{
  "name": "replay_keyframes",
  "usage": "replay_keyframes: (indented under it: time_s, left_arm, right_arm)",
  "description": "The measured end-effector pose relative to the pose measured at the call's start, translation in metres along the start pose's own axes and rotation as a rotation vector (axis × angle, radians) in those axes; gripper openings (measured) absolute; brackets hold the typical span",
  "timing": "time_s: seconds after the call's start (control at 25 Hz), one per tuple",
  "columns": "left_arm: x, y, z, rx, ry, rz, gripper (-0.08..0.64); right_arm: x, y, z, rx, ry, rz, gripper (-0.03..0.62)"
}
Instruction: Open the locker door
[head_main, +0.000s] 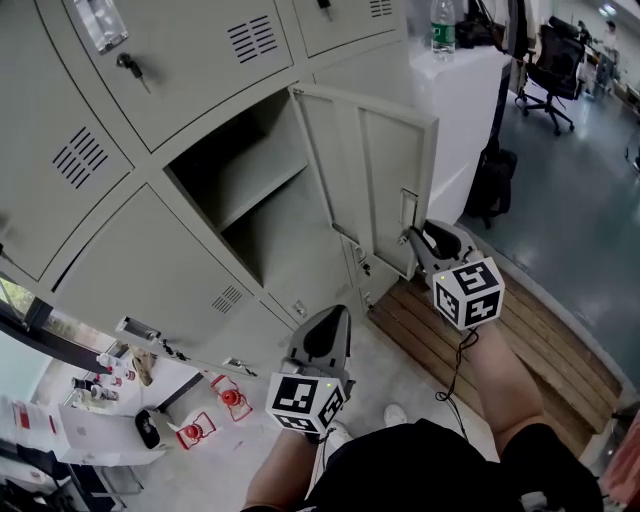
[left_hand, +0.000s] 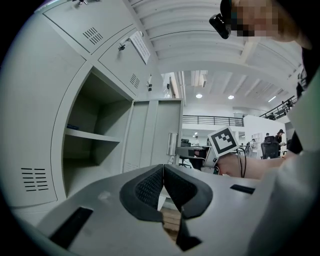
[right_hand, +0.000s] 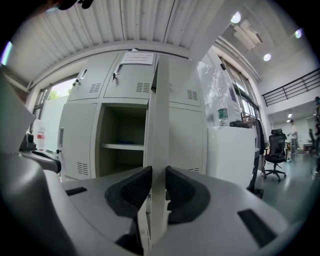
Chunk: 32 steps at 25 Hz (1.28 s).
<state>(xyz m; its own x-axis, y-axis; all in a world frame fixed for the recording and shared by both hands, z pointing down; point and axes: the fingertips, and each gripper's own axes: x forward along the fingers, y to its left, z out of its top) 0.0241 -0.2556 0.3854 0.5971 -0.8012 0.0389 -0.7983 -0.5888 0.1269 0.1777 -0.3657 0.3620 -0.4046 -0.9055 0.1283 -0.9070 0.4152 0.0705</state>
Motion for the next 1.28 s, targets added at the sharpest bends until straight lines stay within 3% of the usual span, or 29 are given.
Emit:
replay_keyframes:
  time_s: [0.8, 1.16, 1.28]
  left_arm:
    - [0.0, -0.019, -0.006, 0.013, 0.002, 0.128, 0.017]
    - [-0.027, -0.014, -0.004, 0.021, -0.005, 0.165, 0.017]
    - [-0.041, -0.01, -0.004, 0.019, -0.007, 0.169, 0.017]
  right_arm:
    - [0.005, -0.023, -0.001, 0.005, -0.028, 0.073, 0.143]
    - [-0.018, -0.028, 0.003, 0.022, -0.072, 0.001, 0.143]
    - [-0.031, -0.022, 0.008, 0.023, -0.093, -0.036, 0.104]
